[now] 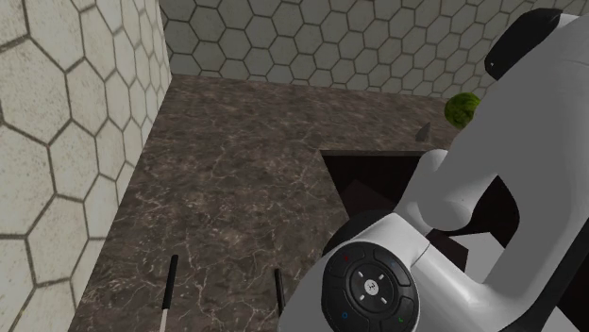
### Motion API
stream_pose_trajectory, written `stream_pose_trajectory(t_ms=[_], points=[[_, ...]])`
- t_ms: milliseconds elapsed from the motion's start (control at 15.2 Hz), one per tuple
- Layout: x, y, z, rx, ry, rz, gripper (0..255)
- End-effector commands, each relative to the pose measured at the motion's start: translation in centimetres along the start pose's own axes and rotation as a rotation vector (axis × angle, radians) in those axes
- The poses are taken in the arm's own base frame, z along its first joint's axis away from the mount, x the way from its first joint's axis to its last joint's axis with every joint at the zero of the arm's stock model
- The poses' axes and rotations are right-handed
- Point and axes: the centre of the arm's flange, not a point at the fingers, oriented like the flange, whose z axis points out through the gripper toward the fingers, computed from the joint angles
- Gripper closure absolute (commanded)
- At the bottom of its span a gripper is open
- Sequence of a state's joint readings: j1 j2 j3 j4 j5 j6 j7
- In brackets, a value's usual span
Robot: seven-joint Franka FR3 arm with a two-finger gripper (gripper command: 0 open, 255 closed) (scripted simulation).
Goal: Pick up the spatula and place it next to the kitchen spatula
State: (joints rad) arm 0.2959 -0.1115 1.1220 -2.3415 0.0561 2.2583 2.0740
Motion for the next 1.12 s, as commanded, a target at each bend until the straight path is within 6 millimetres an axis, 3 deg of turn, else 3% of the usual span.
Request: stream_pose_trajectory(t_ms=[0, 264, 528, 1056], points=[[0.0, 0.0, 0.0, 0.000, 0.000, 0.000, 0], [0.0, 0.0, 0.0, 0.000, 0.000, 0.000, 0], [0.0, 0.0, -5.0, 0.000, 0.000, 0.000, 0], [0.0, 0.0, -5.0, 0.000, 0.000, 0.000, 0]])
